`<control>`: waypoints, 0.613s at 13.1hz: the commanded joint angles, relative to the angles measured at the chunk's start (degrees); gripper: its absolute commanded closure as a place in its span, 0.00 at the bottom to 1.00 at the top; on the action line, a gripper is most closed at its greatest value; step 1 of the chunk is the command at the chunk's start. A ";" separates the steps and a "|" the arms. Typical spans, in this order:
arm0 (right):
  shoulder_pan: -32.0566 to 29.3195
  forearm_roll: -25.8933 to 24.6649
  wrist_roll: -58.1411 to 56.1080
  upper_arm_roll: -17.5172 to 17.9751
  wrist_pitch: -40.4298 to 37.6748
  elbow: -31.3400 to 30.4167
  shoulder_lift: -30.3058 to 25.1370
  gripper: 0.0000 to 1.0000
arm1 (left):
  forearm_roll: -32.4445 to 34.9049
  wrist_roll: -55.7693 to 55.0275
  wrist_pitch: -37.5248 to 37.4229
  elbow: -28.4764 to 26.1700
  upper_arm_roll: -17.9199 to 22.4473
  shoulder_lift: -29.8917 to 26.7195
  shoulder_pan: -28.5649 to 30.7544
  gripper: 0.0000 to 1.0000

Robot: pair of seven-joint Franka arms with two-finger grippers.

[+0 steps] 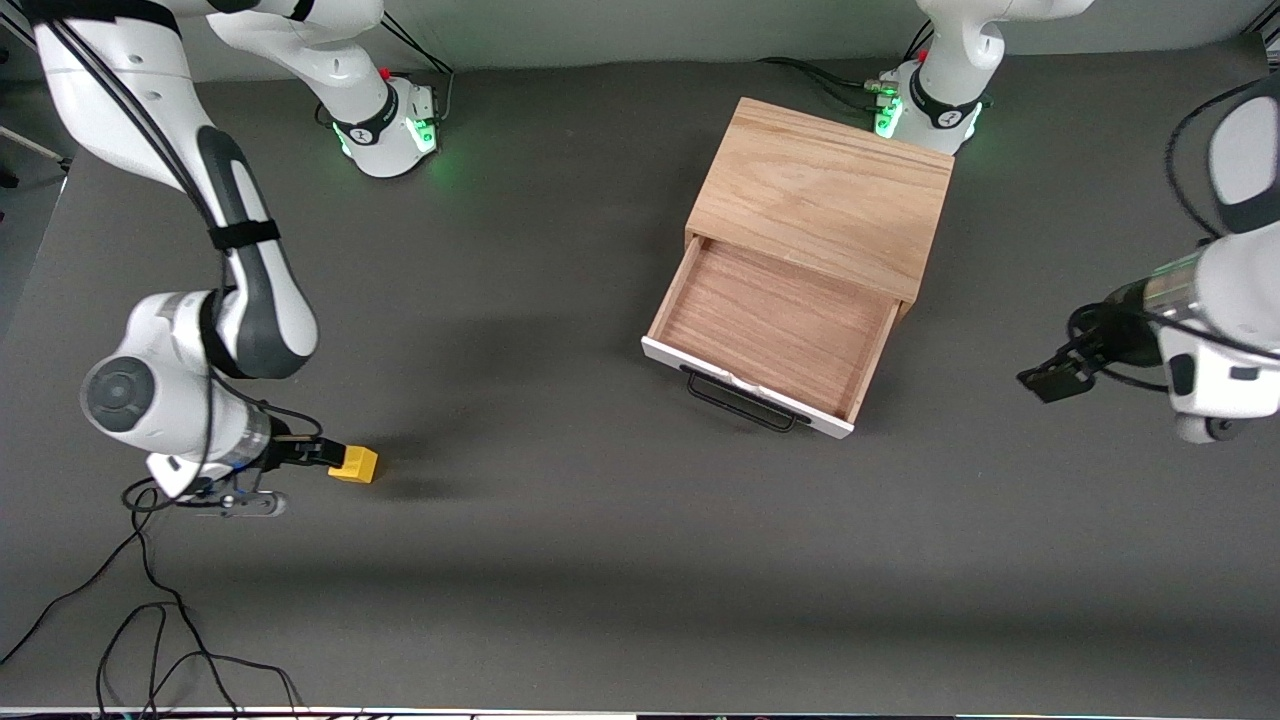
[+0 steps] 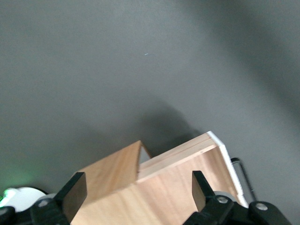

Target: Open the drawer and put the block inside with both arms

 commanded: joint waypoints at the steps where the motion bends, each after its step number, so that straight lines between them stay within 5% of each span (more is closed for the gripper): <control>1: 1.02 0.52 0.85 -0.35 8.80 -5.50 1.39 0.00 | -0.02 10.08 0.45 -9.07 -0.32 -7.61 2.90 0.00; 6: 0.76 0.52 0.76 -0.35 11.73 -6.05 4.21 0.00 | 3.41 21.50 3.69 -12.78 -0.23 -12.02 2.91 0.00; 8: 0.67 0.52 0.15 -0.35 11.47 -5.96 4.21 0.21 | 3.41 31.50 4.67 -12.87 -0.23 -12.72 2.91 0.00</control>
